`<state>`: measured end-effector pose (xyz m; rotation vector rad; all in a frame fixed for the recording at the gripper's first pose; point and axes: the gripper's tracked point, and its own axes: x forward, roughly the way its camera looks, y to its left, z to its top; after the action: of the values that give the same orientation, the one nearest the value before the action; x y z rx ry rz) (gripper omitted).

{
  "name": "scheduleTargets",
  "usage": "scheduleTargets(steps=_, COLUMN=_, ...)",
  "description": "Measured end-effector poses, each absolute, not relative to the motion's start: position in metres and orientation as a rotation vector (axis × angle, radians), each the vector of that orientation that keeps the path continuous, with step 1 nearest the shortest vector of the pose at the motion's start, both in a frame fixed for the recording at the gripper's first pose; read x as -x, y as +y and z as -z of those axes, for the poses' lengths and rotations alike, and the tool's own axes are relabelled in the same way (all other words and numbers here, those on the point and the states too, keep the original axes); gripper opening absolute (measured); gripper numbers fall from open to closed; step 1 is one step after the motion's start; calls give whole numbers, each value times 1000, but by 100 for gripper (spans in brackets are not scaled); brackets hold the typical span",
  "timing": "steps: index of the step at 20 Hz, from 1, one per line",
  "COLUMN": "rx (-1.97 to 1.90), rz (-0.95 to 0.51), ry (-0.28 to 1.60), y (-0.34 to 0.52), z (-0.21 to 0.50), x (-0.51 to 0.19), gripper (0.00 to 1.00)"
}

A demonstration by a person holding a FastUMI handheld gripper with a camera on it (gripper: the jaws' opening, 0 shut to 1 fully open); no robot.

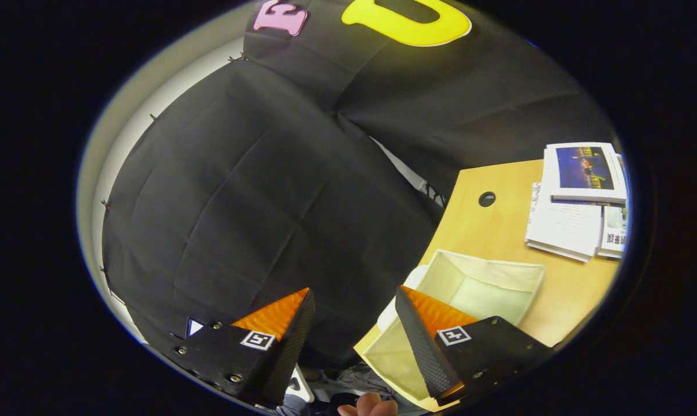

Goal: Open the storage box then place both shoes into the box .Put the left shoe in first, then the right shoe, with the right side of both shoes facing outward in a uniform manner.

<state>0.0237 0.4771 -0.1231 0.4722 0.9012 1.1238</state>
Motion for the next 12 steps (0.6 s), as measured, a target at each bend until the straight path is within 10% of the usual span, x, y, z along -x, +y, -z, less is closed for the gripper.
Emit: scheduleTargets(steps=12, rx=-258, rz=-821, ry=848, y=291, z=194, x=-31, gripper=96)
